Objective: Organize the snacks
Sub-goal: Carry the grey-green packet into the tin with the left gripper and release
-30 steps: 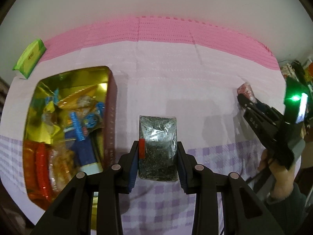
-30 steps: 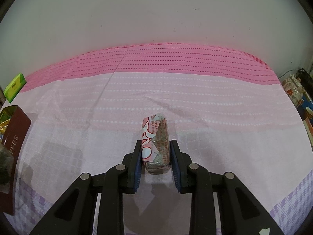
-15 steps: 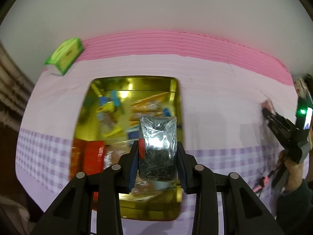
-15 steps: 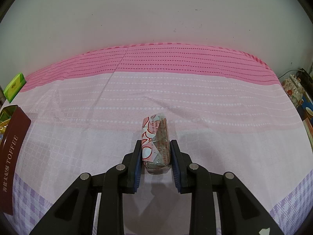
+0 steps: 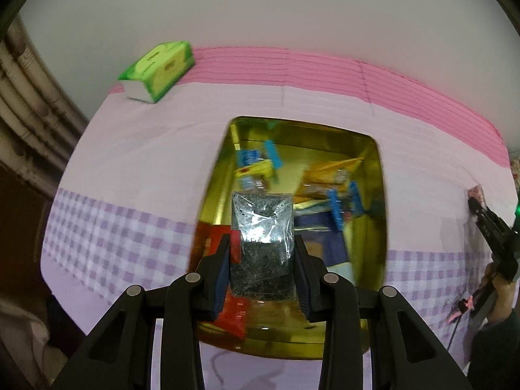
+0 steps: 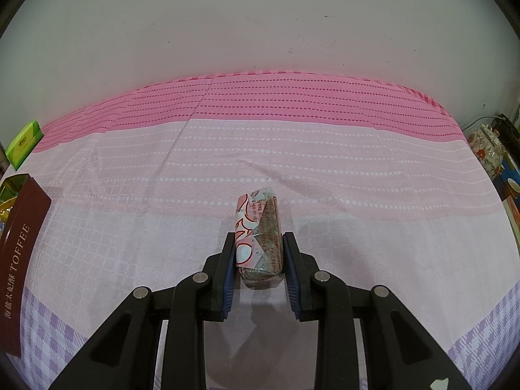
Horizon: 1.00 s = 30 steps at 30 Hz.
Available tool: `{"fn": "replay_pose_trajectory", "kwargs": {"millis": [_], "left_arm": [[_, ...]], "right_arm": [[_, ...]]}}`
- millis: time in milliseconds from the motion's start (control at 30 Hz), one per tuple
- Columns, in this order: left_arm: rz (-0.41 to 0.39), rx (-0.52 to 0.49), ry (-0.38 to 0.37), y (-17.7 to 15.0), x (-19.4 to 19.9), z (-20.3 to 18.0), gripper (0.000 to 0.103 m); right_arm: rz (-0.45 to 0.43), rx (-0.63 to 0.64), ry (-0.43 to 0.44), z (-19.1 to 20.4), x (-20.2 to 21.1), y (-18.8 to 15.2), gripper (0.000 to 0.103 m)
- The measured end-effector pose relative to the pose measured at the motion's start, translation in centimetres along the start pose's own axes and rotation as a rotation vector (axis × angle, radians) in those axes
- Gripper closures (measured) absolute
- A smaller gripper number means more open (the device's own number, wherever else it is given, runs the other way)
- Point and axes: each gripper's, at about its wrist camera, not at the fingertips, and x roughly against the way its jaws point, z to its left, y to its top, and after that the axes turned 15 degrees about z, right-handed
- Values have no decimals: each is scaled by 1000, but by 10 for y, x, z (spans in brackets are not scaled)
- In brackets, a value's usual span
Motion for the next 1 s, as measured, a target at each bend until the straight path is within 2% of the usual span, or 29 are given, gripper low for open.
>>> {"fn": "replay_pose_trajectory", "kwargs": {"millis": [300, 767, 1000], "left_arm": [[45, 3, 28, -6, -18, 21, 67], [96, -98, 22, -23, -41, 4, 67], [82, -117, 58, -29, -45, -3, 67]], "right_arm": [[0, 1, -1, 0, 0, 0, 76], [0, 1, -7, 1, 0, 0, 76], [0, 0, -13, 1, 0, -1, 77]]}}
